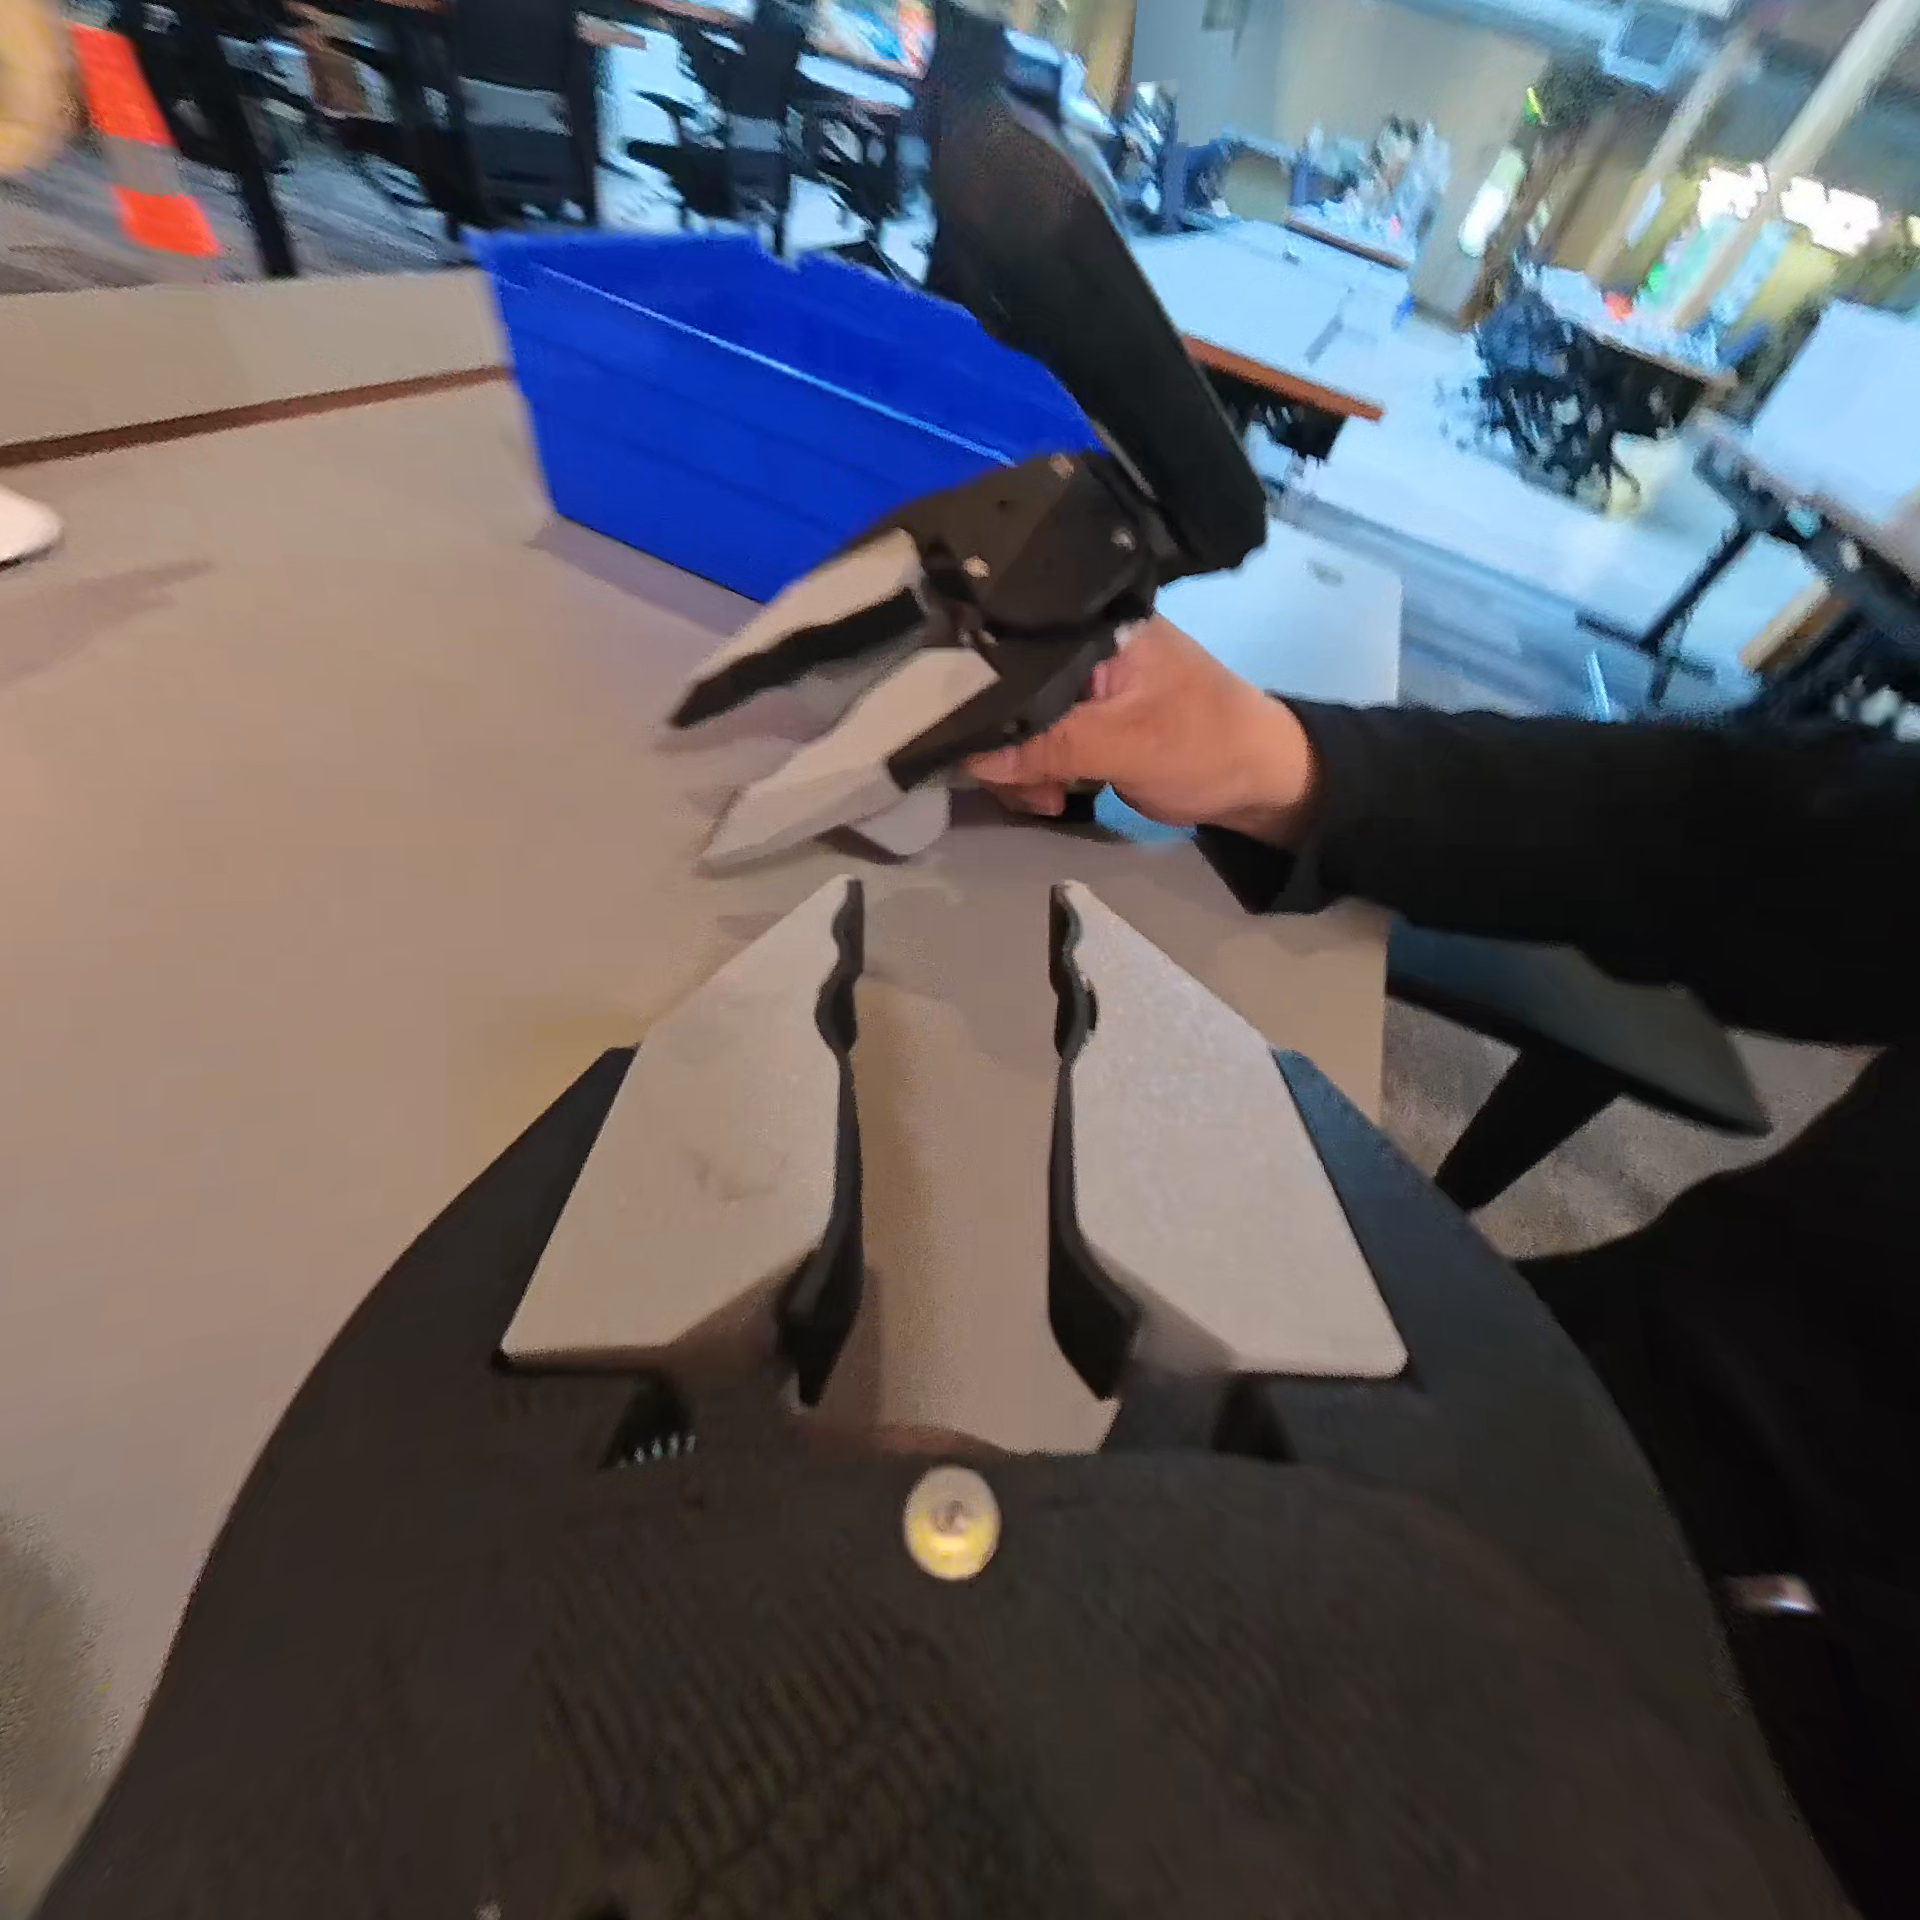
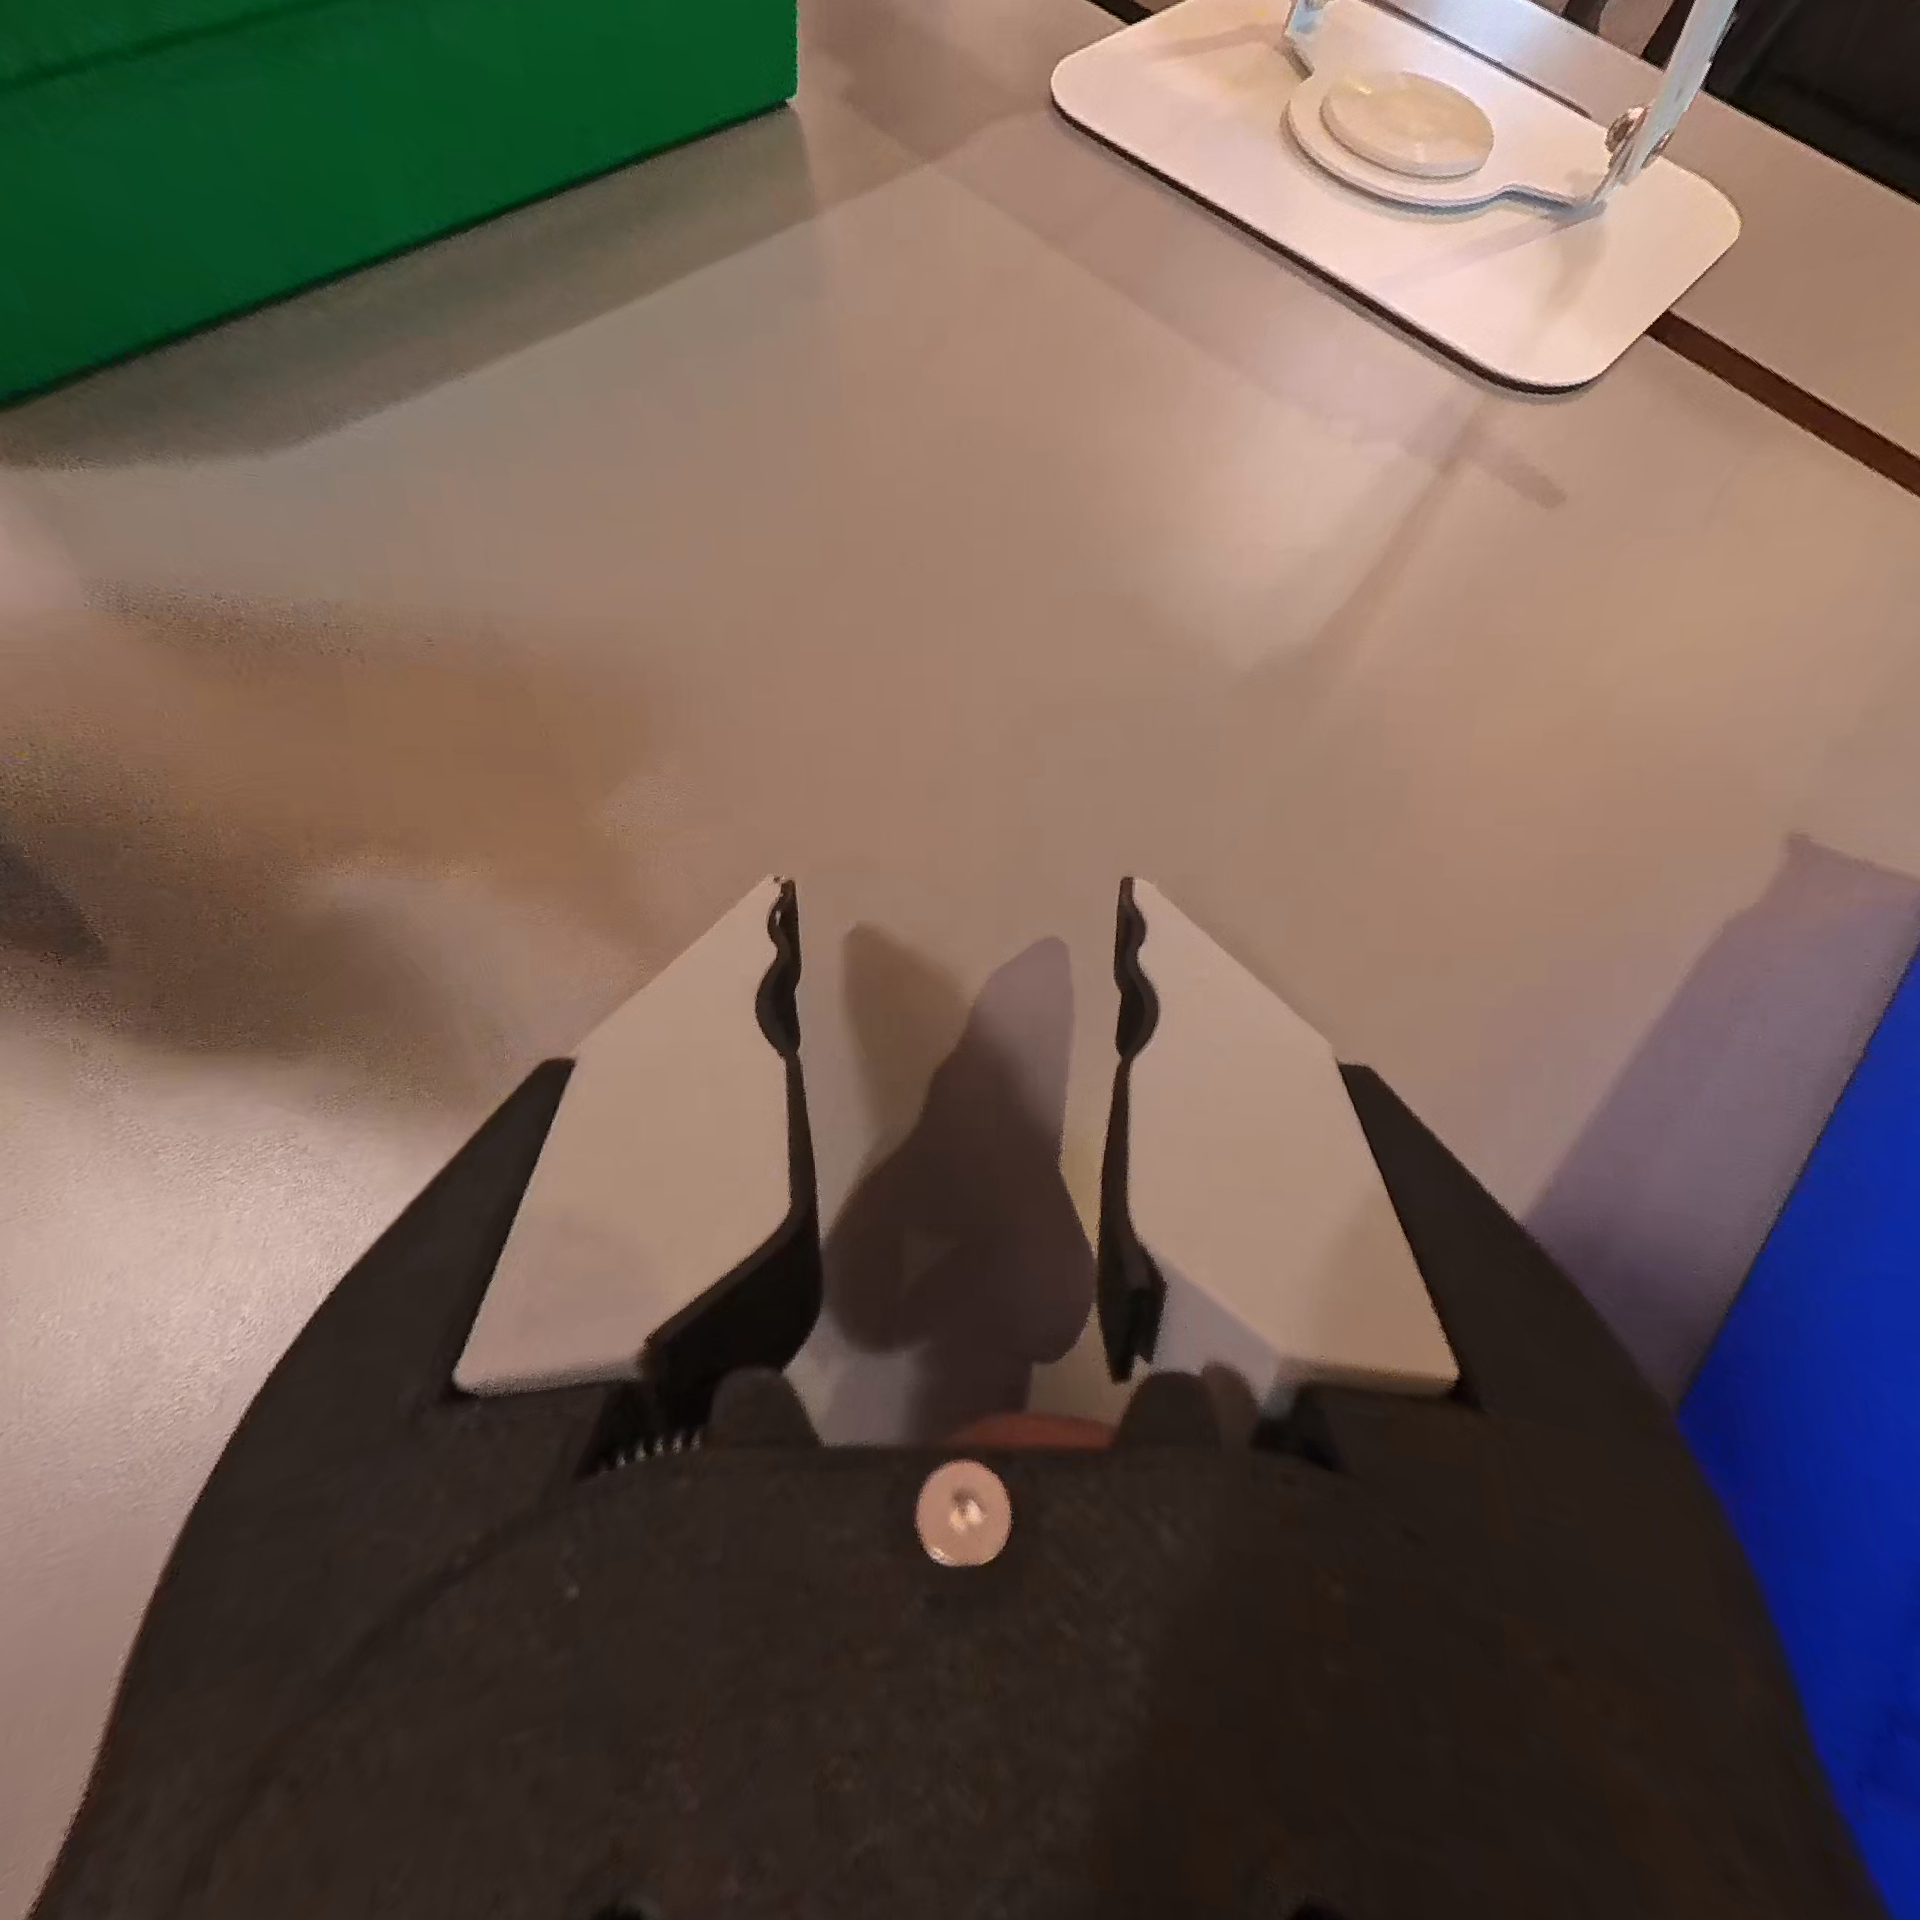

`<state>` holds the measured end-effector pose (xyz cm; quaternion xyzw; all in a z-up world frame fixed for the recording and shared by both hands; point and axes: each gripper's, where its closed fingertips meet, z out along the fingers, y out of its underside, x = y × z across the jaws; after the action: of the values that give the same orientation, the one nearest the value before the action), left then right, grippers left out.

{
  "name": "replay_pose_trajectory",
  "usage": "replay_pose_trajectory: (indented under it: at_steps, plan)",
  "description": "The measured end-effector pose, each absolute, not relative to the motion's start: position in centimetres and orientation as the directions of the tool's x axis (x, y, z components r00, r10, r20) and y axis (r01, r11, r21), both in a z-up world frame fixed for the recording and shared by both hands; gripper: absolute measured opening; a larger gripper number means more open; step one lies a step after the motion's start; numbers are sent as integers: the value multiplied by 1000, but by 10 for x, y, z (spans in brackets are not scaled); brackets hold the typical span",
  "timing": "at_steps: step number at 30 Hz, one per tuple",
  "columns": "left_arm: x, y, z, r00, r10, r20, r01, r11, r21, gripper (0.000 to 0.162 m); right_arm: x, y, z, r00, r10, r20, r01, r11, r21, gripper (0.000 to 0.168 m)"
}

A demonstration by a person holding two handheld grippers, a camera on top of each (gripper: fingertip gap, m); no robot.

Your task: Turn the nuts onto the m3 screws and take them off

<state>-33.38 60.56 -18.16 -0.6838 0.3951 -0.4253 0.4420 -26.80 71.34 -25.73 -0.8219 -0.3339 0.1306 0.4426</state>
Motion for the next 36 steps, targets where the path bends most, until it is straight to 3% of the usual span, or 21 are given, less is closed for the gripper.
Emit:
replay_pose_trajectory:
  at_steps: [5, 9, 15, 21, 26, 36]
  plan:
    - [-450, 629, -109, 460, -833, 309, 60, -317, -946, 41, -271, 706, -265, 719, 691, 76, 470, -402, -786, 59]
    - [-544, 656, -88, 663, -718, 212, 36, -252, -967, 44, -274, 701, -270, 696, 711, 96, 512, -398, -761, 60]
    - [-611, 694, -118, 794, -598, 108, -148, -363, -920, 47, -278, 698, -271, 668, 727, 160, 561, -351, -749, 57]
    - [-636, 711, -187, 819, -573, 18, -382, -568, -729, 43, -280, 696, -272, 655, 741, 148, 563, -348, -749, 55]
    - [-629, 728, -193, 786, -608, -109, -521, -558, -646, 39, -280, 693, -272, 643, 753, 140, 566, -344, -749, 56]
    - [-627, 753, -202, 802, -585, -117, -524, -596, -609, 35, -275, 687, -271, 628, 757, 179, 587, -310, -748, 56]
